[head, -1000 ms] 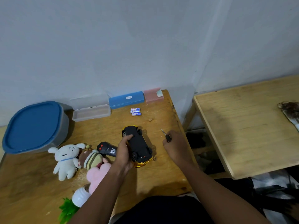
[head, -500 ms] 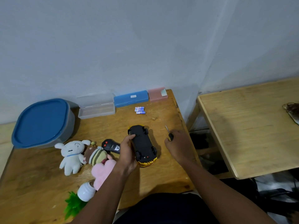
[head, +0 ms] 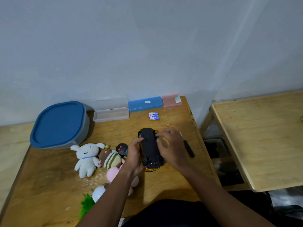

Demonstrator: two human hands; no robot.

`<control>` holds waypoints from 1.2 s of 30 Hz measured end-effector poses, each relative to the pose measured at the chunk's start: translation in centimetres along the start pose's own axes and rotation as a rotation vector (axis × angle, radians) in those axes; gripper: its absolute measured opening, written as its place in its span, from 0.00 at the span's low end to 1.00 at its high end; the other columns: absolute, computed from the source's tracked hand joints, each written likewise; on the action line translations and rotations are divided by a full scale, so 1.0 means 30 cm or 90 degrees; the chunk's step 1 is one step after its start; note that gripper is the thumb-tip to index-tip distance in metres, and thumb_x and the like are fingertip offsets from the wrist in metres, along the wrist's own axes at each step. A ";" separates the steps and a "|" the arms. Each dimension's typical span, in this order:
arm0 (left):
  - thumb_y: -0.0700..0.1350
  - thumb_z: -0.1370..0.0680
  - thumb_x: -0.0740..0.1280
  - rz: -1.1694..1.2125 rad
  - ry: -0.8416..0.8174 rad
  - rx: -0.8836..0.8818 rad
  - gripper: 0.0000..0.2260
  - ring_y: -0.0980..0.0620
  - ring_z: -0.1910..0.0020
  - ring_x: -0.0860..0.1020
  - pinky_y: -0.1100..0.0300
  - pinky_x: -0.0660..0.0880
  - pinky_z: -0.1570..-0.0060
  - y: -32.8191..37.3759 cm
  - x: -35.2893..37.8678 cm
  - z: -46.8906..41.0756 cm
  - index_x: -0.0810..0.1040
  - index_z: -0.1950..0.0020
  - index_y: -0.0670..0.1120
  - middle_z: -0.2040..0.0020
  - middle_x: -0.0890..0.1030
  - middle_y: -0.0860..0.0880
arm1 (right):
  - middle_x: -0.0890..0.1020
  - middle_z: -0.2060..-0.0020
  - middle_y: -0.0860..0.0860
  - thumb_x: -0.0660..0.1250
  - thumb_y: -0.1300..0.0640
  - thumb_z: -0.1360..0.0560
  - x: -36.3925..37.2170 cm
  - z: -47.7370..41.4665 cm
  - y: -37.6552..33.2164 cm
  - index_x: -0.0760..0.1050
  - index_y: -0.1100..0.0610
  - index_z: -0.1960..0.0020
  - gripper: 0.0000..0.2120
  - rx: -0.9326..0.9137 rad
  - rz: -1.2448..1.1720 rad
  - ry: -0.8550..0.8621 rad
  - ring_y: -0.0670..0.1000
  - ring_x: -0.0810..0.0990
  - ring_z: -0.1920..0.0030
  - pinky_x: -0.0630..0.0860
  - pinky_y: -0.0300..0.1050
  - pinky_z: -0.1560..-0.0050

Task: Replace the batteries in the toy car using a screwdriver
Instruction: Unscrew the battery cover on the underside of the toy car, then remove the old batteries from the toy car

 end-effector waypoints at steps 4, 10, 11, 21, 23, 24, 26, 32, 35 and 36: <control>0.48 0.18 0.56 -0.054 -0.015 0.024 0.17 0.45 0.59 0.84 0.53 0.80 0.58 0.032 -0.031 -0.005 0.83 0.45 0.41 0.56 0.85 0.41 | 0.74 0.42 0.44 0.68 0.48 0.25 0.038 -0.001 -0.070 0.80 0.45 0.38 0.15 -0.034 -0.063 -0.103 0.46 0.73 0.42 0.74 0.43 0.43; 0.47 0.19 0.60 -0.126 0.046 0.054 0.13 0.47 0.59 0.83 0.52 0.77 0.56 0.078 -0.069 -0.006 0.84 0.48 0.43 0.57 0.85 0.43 | 0.72 0.40 0.43 0.73 0.50 0.29 0.064 -0.018 -0.099 0.81 0.46 0.40 0.17 -0.016 -0.125 -0.135 0.47 0.72 0.42 0.70 0.37 0.40; 0.47 0.20 0.62 -0.140 0.059 0.055 0.12 0.47 0.59 0.82 0.52 0.76 0.56 0.082 -0.070 -0.005 0.84 0.50 0.43 0.57 0.84 0.43 | 0.72 0.40 0.44 0.73 0.52 0.30 0.064 -0.024 -0.102 0.80 0.47 0.41 0.17 -0.004 -0.135 -0.157 0.47 0.70 0.40 0.68 0.37 0.39; 0.50 0.20 0.61 -0.038 0.078 0.047 0.18 0.42 0.58 0.83 0.52 0.82 0.58 0.109 -0.123 -0.014 0.79 0.39 0.38 0.51 0.84 0.38 | 0.82 0.61 0.52 0.71 0.68 0.27 0.018 -0.075 -0.085 0.76 0.58 0.55 0.07 0.165 -0.375 -0.183 0.51 0.83 0.60 0.80 0.47 0.59; 0.47 0.21 0.62 -0.021 0.071 0.036 0.16 0.43 0.60 0.82 0.52 0.80 0.56 0.111 -0.124 -0.014 0.79 0.41 0.38 0.55 0.83 0.40 | 0.81 0.60 0.51 0.70 0.68 0.26 0.021 -0.070 -0.046 0.76 0.57 0.51 0.08 0.238 -0.344 -0.115 0.46 0.80 0.61 0.77 0.38 0.61; 0.45 0.21 0.61 -0.020 0.071 0.032 0.15 0.43 0.60 0.82 0.51 0.80 0.56 0.109 -0.125 -0.013 0.78 0.42 0.37 0.56 0.83 0.40 | 0.80 0.60 0.50 0.69 0.68 0.26 0.025 -0.067 -0.022 0.76 0.56 0.51 0.09 0.253 -0.286 -0.115 0.45 0.78 0.62 0.74 0.34 0.64; 0.44 0.21 0.60 -0.029 0.078 0.023 0.14 0.42 0.61 0.82 0.52 0.81 0.57 0.101 -0.127 -0.014 0.78 0.43 0.37 0.56 0.83 0.40 | 0.80 0.57 0.50 0.67 0.69 0.27 0.049 -0.049 0.030 0.77 0.55 0.49 0.12 0.273 -0.149 -0.209 0.46 0.76 0.60 0.70 0.34 0.67; 0.44 0.20 0.62 -0.074 0.079 0.018 0.16 0.41 0.56 0.82 0.49 0.81 0.54 0.082 -0.103 -0.026 0.77 0.37 0.37 0.50 0.83 0.37 | 0.80 0.51 0.50 0.67 0.61 0.26 0.104 0.011 0.077 0.79 0.52 0.47 0.10 0.236 0.065 -0.289 0.51 0.79 0.49 0.75 0.43 0.55; 0.42 0.19 0.63 -0.103 0.076 0.051 0.13 0.41 0.55 0.83 0.47 0.80 0.52 0.081 -0.088 -0.035 0.77 0.37 0.40 0.50 0.84 0.38 | 0.75 0.47 0.49 0.69 0.56 0.25 0.096 0.016 0.062 0.77 0.50 0.42 0.12 0.165 0.167 -0.261 0.50 0.76 0.47 0.76 0.42 0.53; 0.42 0.19 0.63 -0.115 0.077 0.061 0.12 0.41 0.55 0.83 0.46 0.80 0.51 0.079 -0.083 -0.038 0.77 0.37 0.42 0.50 0.84 0.39 | 0.75 0.46 0.48 0.69 0.55 0.25 0.090 0.011 0.049 0.76 0.50 0.40 0.13 0.150 0.175 -0.244 0.49 0.76 0.47 0.76 0.41 0.53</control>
Point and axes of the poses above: each hand's wrist, its own z-axis away from the middle knuckle, its own x-axis out of the palm, y = z × x, the point moved 1 cm from there along -z, towards the middle knuckle
